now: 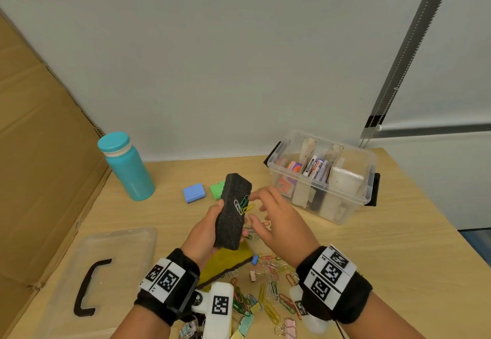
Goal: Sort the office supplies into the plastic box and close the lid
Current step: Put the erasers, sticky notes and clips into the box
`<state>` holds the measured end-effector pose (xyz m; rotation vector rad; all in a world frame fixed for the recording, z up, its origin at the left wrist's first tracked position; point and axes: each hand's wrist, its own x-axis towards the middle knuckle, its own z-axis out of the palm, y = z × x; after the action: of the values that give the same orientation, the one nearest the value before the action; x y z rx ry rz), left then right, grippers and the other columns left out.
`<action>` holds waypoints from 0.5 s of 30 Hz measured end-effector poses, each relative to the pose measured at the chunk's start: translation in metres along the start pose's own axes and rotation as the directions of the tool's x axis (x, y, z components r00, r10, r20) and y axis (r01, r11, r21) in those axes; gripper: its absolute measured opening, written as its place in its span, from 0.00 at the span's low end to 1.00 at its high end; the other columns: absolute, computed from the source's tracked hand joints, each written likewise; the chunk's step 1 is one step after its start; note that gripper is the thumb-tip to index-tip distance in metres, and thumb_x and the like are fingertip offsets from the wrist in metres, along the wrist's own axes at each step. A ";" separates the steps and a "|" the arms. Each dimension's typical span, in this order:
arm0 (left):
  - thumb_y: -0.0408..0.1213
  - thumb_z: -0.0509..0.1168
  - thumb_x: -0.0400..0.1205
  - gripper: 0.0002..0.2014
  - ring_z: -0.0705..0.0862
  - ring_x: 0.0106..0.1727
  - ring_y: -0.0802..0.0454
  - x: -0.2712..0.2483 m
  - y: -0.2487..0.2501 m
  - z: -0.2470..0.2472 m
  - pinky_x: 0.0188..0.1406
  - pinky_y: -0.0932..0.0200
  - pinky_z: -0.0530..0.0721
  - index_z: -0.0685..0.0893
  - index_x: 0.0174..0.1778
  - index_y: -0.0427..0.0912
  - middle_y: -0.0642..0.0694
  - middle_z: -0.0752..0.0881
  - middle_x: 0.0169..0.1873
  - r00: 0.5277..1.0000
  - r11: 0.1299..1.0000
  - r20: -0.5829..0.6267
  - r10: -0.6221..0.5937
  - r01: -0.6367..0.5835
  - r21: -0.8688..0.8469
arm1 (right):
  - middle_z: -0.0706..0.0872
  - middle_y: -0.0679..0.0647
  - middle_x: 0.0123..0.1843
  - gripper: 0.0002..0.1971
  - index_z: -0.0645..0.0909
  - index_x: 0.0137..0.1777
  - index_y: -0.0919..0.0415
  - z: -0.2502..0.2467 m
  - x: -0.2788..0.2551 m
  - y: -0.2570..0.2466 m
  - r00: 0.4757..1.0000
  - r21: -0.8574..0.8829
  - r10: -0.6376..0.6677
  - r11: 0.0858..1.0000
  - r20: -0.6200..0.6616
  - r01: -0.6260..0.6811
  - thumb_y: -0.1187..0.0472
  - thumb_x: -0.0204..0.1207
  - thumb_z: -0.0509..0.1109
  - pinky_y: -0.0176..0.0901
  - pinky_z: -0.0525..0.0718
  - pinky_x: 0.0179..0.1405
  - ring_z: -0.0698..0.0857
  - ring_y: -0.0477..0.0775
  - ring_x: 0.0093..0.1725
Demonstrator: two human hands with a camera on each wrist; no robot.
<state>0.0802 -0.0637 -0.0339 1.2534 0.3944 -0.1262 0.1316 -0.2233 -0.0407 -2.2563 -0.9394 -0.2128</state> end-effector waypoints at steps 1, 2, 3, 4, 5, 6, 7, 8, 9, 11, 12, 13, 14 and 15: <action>0.51 0.50 0.86 0.23 0.87 0.41 0.42 0.000 0.001 0.002 0.51 0.46 0.85 0.81 0.59 0.37 0.35 0.89 0.42 1.000 1.000 0.000 0.004 -0.004 0.016 | 0.72 0.43 0.62 0.15 0.72 0.65 0.50 0.003 0.003 -0.002 1.000 0.060 0.009 0.998 0.001 -0.009 0.53 0.80 0.65 0.33 0.82 0.45 0.78 0.40 0.52; 0.52 0.51 0.86 0.22 0.87 0.40 0.42 0.000 0.001 0.003 0.53 0.44 0.85 0.82 0.57 0.39 0.37 0.90 0.40 1.000 0.999 -0.005 0.006 -0.006 0.035 | 0.71 0.44 0.62 0.15 0.73 0.65 0.50 0.006 0.006 -0.003 0.999 0.135 0.037 0.990 0.006 -0.038 0.54 0.79 0.66 0.33 0.84 0.46 0.78 0.40 0.52; 0.52 0.51 0.86 0.21 0.88 0.40 0.43 0.000 0.002 0.004 0.56 0.43 0.84 0.82 0.56 0.41 0.38 0.90 0.39 1.000 0.998 -0.008 0.009 -0.009 0.056 | 0.71 0.45 0.60 0.13 0.74 0.63 0.50 0.009 0.009 -0.005 0.998 0.206 0.071 0.976 0.004 -0.070 0.55 0.79 0.67 0.35 0.86 0.44 0.79 0.42 0.50; 0.53 0.51 0.85 0.21 0.88 0.41 0.43 0.000 0.003 0.004 0.58 0.42 0.83 0.83 0.55 0.42 0.39 0.91 0.40 1.000 0.997 -0.007 0.014 -0.013 0.080 | 0.72 0.46 0.58 0.11 0.76 0.59 0.52 0.012 0.010 -0.005 0.995 0.259 0.099 0.961 -0.005 -0.094 0.57 0.79 0.68 0.36 0.87 0.42 0.80 0.43 0.48; 0.53 0.51 0.85 0.21 0.88 0.41 0.44 0.000 0.004 0.004 0.59 0.41 0.82 0.84 0.54 0.43 0.39 0.91 0.40 1.000 0.994 -0.004 0.020 -0.020 0.106 | 0.73 0.46 0.54 0.08 0.77 0.56 0.54 0.013 0.013 -0.007 0.993 0.301 0.117 0.947 -0.005 -0.110 0.60 0.79 0.68 0.36 0.87 0.39 0.81 0.43 0.46; 0.54 0.50 0.85 0.22 0.89 0.42 0.44 0.000 0.004 0.003 0.60 0.42 0.82 0.85 0.53 0.44 0.38 0.92 0.42 1.000 0.990 0.002 0.022 -0.023 0.137 | 0.75 0.47 0.51 0.05 0.77 0.52 0.57 0.014 0.013 -0.007 0.991 0.347 0.134 0.929 0.012 -0.129 0.62 0.78 0.68 0.34 0.86 0.36 0.81 0.42 0.44; 0.54 0.50 0.86 0.23 0.89 0.43 0.45 -0.001 0.005 0.002 0.59 0.43 0.83 0.86 0.52 0.45 0.37 0.91 0.43 1.000 0.986 0.007 0.023 -0.024 0.168 | 0.76 0.47 0.48 0.03 0.77 0.50 0.60 0.014 0.014 -0.008 0.988 0.400 0.149 0.904 0.043 -0.153 0.65 0.78 0.68 0.33 0.85 0.33 0.82 0.41 0.41; 0.54 0.49 0.86 0.23 0.89 0.44 0.45 -0.001 0.005 0.000 0.57 0.46 0.84 0.86 0.51 0.44 0.37 0.91 0.44 1.000 0.980 0.009 0.024 -0.026 0.197 | 0.76 0.47 0.45 0.03 0.78 0.48 0.62 0.013 0.014 -0.008 0.985 0.445 0.155 0.879 0.078 -0.173 0.66 0.78 0.68 0.31 0.84 0.31 0.84 0.43 0.40; 0.54 0.49 0.86 0.24 0.89 0.43 0.46 -0.002 0.005 -0.002 0.55 0.48 0.85 0.86 0.51 0.44 0.36 0.91 0.44 1.000 0.975 0.011 0.028 -0.029 0.219 | 0.77 0.46 0.44 0.02 0.78 0.47 0.62 0.012 0.014 -0.008 0.984 0.454 0.150 0.873 0.098 -0.178 0.67 0.77 0.68 0.30 0.82 0.32 0.85 0.45 0.40; 0.55 0.50 0.85 0.25 0.89 0.44 0.44 -0.002 0.006 -0.006 0.54 0.48 0.85 0.86 0.52 0.41 0.34 0.90 0.45 0.999 0.973 0.007 0.038 -0.039 0.228 | 0.77 0.42 0.41 0.02 0.79 0.45 0.60 0.011 0.010 -0.004 0.989 0.354 0.108 0.925 0.099 -0.136 0.67 0.75 0.69 0.25 0.77 0.36 0.82 0.37 0.41; 0.55 0.50 0.85 0.26 0.88 0.45 0.43 -0.001 0.007 -0.009 0.55 0.47 0.84 0.86 0.53 0.40 0.34 0.90 0.46 0.999 0.974 -0.004 0.048 -0.046 0.220 | 0.78 0.42 0.41 0.03 0.79 0.45 0.59 0.011 0.006 0.000 0.991 0.286 0.084 0.952 0.103 -0.110 0.66 0.75 0.69 0.24 0.75 0.38 0.79 0.35 0.41; 0.55 0.51 0.84 0.25 0.88 0.44 0.43 -0.001 0.008 -0.012 0.55 0.46 0.83 0.86 0.54 0.40 0.35 0.90 0.46 0.998 0.978 -0.023 0.062 -0.056 0.202 | 0.78 0.42 0.42 0.03 0.79 0.45 0.58 0.010 0.000 0.005 0.990 0.222 0.072 0.970 0.120 -0.098 0.66 0.75 0.69 0.23 0.74 0.39 0.78 0.35 0.42; 0.55 0.51 0.84 0.25 0.87 0.44 0.44 -0.001 0.009 -0.015 0.54 0.46 0.83 0.86 0.54 0.40 0.36 0.90 0.46 0.996 0.982 -0.045 0.074 -0.065 0.175 | 0.79 0.43 0.44 0.04 0.78 0.45 0.56 0.010 -0.007 0.011 0.985 0.161 0.076 0.982 0.152 -0.100 0.65 0.76 0.67 0.24 0.75 0.41 0.78 0.36 0.43; 0.55 0.51 0.84 0.24 0.86 0.43 0.44 -0.001 0.011 -0.018 0.52 0.47 0.83 0.85 0.54 0.41 0.37 0.90 0.46 0.995 0.987 -0.064 0.080 -0.070 0.144 | 0.80 0.45 0.46 0.04 0.77 0.46 0.54 0.010 -0.014 0.018 0.975 0.102 0.092 0.988 0.200 -0.114 0.65 0.77 0.66 0.27 0.77 0.43 0.79 0.39 0.44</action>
<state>0.0788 -0.0430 -0.0286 1.4141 0.4034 -0.0462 0.1326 -0.2340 -0.0635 -2.2425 -0.9061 0.1071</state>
